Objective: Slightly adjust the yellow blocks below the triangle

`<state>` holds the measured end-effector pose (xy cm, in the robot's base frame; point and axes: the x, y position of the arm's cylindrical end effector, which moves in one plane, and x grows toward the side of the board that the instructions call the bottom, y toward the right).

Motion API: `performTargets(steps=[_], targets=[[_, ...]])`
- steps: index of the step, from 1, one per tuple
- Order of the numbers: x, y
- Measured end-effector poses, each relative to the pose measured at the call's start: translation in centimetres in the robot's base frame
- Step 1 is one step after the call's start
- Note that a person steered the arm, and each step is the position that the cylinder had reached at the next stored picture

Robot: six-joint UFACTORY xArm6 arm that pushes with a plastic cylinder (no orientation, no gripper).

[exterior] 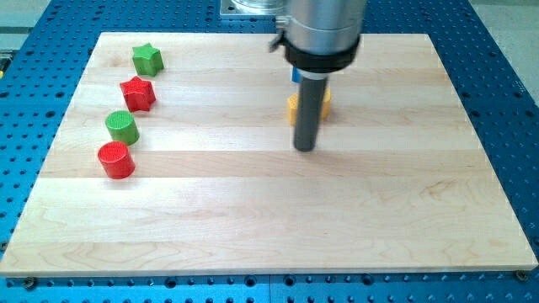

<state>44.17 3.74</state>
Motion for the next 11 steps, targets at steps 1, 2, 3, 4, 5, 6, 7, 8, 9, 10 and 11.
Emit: performTargets(steps=[1,2,3,4,5,6,7,8,9,10,11], targets=[[-2.5,1.0],[-4.8,4.0],[-5.4,5.0],[-3.9,4.3],[-5.7,8.6],[-8.9,8.4],[-10.5,5.5],[-5.8,5.7],[0.4,-1.3],[-1.8,-3.7],[-3.8,-2.1]])
